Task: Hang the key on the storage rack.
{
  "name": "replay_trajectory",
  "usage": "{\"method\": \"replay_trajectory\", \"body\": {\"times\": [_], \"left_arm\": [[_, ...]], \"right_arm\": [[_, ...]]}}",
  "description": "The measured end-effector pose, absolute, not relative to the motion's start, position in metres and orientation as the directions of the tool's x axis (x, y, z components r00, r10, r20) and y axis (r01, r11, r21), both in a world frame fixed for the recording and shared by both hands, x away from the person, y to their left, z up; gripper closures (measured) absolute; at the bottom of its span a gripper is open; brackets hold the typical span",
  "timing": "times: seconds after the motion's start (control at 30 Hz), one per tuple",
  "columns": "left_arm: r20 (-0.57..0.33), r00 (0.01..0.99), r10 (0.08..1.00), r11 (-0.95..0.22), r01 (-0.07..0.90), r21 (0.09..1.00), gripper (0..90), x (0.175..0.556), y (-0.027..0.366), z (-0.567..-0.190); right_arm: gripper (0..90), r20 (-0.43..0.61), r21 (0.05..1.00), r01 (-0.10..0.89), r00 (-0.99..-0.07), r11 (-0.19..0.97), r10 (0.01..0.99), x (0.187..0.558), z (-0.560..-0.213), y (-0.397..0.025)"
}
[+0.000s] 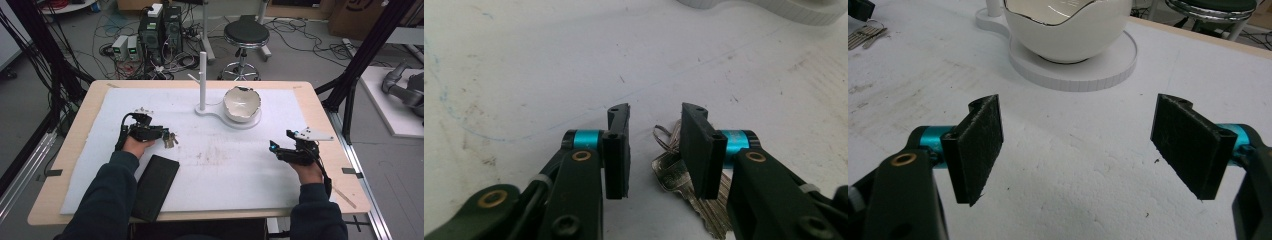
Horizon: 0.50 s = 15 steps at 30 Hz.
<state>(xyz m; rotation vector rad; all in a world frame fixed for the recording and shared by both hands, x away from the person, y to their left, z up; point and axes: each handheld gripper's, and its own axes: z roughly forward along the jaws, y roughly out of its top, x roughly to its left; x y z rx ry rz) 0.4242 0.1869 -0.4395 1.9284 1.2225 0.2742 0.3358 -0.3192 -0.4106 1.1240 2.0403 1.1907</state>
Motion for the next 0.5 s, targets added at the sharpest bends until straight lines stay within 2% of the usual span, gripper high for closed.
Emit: {"method": "replay_trajectory", "body": {"times": [0.1, 0.2, 0.5], "left_arm": [[-0.236, 0.515, 0.824, -0.198, 0.653, 0.731, 69.6, 0.4261, 0.1866, -0.4424], [-0.24, 0.522, 0.819, -0.204, 0.654, 0.728, 79.2, 0.426, 0.1878, -0.4424], [-0.285, 0.517, 0.807, -0.173, 0.668, 0.724, 77.9, 0.4279, 0.1887, -0.4445]], "right_arm": [[21.3, -0.027, 0.877, 0.398, -0.519, 0.269, 0.854, 0.3357, -0.4104, -0.3191], [21.3, -0.03, 0.877, 0.395, -0.52, 0.272, 0.853, 0.3364, -0.4109, -0.3191], [21.3, -0.027, 0.873, 0.404, -0.519, 0.273, 0.854, 0.3368, -0.4114, -0.3198]]}}
